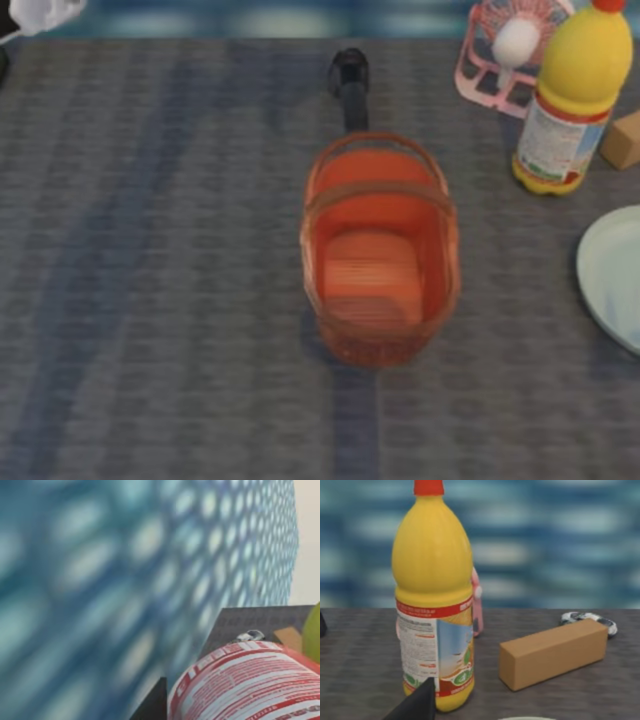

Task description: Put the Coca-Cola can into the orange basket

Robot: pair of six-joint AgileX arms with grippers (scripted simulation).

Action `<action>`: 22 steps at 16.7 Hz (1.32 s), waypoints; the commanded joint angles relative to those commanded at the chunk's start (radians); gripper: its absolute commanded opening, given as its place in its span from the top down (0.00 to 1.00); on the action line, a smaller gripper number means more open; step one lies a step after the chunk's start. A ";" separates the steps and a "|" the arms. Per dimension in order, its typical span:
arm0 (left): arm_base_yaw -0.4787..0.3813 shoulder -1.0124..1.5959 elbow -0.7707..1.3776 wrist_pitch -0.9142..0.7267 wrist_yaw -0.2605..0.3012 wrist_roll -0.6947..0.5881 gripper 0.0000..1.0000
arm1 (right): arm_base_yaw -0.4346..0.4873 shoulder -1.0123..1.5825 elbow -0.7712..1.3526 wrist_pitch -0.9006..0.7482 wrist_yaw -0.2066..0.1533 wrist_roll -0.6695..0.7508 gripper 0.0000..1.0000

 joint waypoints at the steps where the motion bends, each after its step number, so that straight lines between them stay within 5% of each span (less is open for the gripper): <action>1: -0.011 -0.026 -0.041 0.071 0.043 -0.026 1.00 | 0.000 0.000 0.000 0.000 0.000 0.000 0.00; 9: -0.081 -0.072 -0.372 0.384 0.274 -0.256 1.00 | 0.000 0.000 0.000 0.000 0.000 0.000 0.00; 22: -0.075 0.031 -0.455 0.544 0.298 -0.286 1.00 | 0.000 0.000 0.000 0.000 0.000 0.000 0.00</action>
